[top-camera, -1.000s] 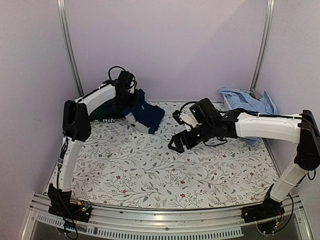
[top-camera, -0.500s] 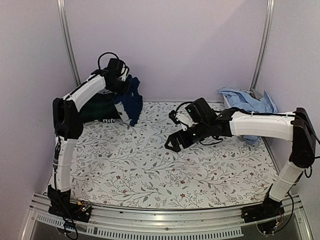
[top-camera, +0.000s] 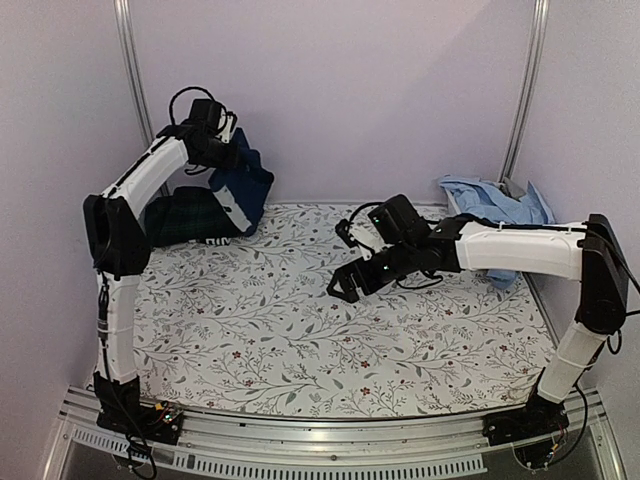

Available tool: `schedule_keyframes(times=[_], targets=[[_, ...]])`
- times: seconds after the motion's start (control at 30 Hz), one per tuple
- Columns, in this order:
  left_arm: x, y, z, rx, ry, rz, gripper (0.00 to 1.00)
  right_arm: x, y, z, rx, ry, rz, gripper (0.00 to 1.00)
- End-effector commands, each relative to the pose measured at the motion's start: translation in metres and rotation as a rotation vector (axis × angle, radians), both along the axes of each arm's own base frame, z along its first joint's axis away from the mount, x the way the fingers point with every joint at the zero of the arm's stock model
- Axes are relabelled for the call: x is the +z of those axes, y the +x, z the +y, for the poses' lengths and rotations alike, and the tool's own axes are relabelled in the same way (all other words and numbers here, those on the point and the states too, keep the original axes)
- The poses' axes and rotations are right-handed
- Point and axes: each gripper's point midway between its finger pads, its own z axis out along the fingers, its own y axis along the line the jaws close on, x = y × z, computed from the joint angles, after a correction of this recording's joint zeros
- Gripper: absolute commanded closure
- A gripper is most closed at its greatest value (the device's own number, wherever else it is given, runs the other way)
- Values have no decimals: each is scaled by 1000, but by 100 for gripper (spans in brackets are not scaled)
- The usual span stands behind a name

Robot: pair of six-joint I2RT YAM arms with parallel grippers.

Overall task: Fold and stack the mixed laundry pile
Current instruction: Place the square-folded T-shirt at the corner of the board.

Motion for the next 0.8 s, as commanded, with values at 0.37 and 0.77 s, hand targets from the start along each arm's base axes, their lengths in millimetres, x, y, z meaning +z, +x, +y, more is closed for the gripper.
schedule_keyframes(times=[0.37, 0.77], targets=[[-24, 24, 77, 70, -42, 12, 100, -1, 9, 1, 0, -13, 9, 1], [-95, 48, 162, 122, -116, 77, 98, -6, 8, -5, -31, -57, 57, 1]])
